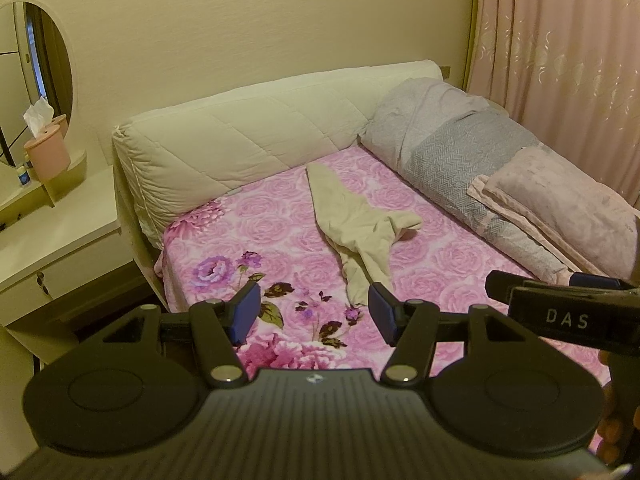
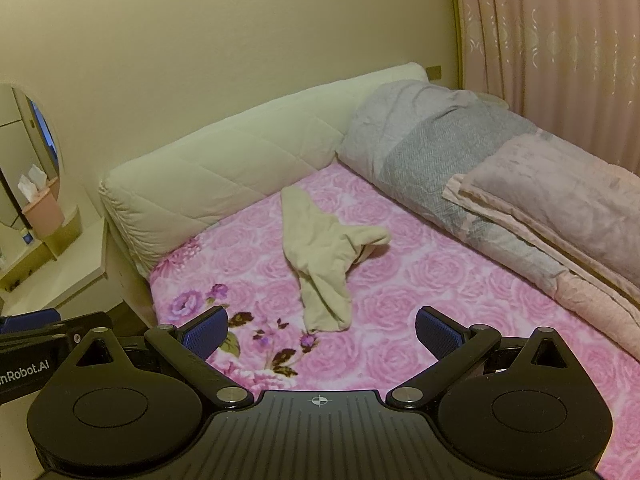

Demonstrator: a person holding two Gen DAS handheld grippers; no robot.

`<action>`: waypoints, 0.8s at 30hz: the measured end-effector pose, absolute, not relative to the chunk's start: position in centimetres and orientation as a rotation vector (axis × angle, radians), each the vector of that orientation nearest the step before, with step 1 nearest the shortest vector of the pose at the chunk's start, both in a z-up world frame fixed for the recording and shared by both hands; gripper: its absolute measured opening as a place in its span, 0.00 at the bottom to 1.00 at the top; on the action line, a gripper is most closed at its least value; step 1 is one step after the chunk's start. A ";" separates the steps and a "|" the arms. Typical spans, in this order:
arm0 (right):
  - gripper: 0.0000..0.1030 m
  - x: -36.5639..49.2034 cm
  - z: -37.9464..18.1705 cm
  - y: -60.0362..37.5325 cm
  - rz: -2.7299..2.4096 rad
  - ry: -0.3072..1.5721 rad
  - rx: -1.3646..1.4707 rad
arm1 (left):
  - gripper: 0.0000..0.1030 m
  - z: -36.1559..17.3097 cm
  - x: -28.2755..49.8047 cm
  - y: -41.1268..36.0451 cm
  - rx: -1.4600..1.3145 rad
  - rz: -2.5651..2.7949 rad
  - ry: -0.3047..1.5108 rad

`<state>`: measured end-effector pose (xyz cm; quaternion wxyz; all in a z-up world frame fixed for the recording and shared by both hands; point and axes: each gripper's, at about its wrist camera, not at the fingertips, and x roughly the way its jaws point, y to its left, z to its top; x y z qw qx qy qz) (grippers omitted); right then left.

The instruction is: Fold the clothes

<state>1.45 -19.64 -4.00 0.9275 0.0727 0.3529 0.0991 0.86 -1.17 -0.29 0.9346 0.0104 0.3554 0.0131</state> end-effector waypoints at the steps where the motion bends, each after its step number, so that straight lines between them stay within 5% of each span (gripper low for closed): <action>1: 0.99 1.4 -4.0 -19.6 0.203 0.723 0.149 | 0.54 -0.3 0.9 -1.1 0.021 0.027 0.728; 24: 0.99 5.2 -6.8 -19.0 0.195 0.806 0.203 | 0.54 -3.4 5.7 2.3 -0.011 -0.027 0.813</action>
